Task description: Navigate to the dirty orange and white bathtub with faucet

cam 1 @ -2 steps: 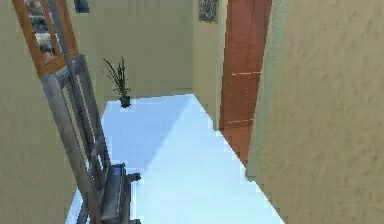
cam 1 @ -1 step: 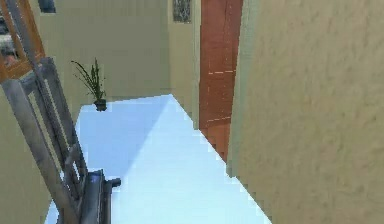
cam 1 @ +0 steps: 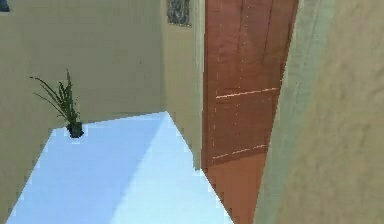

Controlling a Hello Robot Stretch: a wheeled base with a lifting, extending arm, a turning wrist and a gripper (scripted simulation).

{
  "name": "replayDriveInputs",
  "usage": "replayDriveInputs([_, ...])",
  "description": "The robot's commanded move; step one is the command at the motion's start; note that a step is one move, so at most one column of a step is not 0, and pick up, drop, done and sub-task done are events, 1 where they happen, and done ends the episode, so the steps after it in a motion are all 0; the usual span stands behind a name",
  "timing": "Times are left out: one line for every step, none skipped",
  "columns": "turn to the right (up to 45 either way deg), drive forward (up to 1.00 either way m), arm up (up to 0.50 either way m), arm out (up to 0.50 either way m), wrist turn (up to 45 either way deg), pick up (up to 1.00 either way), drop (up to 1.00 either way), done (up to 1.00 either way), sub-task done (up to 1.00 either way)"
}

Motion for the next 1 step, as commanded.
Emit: replayDriveInputs([-18.0,0.0,0.0,0.0,0.0,0.0,0.0,0.0,0.0])
